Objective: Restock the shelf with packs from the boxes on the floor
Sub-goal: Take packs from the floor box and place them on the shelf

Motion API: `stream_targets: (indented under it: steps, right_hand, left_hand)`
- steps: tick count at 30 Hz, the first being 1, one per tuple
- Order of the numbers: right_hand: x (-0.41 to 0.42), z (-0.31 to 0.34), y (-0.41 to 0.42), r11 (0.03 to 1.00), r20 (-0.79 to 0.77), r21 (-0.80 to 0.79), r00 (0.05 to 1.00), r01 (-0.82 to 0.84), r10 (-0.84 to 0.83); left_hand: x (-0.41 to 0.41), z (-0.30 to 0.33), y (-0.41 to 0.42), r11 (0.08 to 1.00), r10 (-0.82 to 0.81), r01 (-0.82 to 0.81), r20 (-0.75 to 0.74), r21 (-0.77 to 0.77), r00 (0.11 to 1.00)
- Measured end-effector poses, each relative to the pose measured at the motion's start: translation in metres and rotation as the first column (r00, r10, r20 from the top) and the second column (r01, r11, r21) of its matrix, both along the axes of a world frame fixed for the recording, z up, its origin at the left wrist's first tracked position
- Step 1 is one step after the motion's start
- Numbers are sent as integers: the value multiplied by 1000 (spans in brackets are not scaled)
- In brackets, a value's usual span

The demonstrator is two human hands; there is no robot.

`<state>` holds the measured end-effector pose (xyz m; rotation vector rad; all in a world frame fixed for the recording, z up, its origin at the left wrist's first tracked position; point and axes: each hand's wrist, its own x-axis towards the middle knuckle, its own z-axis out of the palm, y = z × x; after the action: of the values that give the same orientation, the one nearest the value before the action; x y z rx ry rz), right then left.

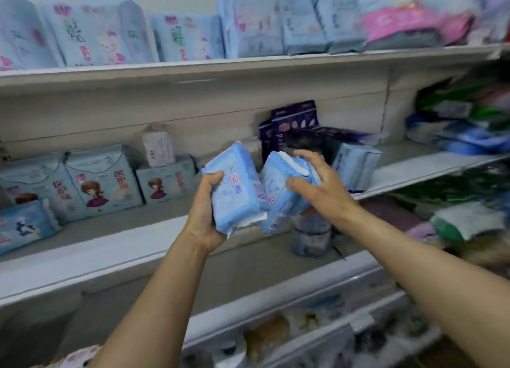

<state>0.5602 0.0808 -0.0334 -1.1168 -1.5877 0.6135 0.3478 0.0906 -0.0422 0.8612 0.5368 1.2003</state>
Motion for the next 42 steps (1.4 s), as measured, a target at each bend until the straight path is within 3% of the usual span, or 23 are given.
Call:
stream_targets:
  steps: [8,12,19,25,34,42]
  right_hand:
    - [181,-34,-104,970,13,-81,973,230,-230]
    - [264,-62,-154,906,24,-155,918,395,-396]
    - [384,-100,-215,785,-94,-297,802,543,-590]
    - [466,-141,-218,718,-140,-379,731,584,-668]
    - [606,-178,-154,673,-111,-519,739,526,-664]
    - [685,-206,-101,631,-72,-614,762,474,-643]
  left_hand:
    - [193,-35,-65,974,-211,207,-35,-88,977]
    - [274,-62,-92,935,-321,311,-35,-168,946]
    - [392,-109,-100,873,-441,381,-158,-305,883]
    - [486,-160,-81,838,-491,356,-287,-412,823]
    - [633,-205,-25,824,-455,235,-353,-516,818]
    - [702,-220,3,823,-398,106,-434,-558,808]
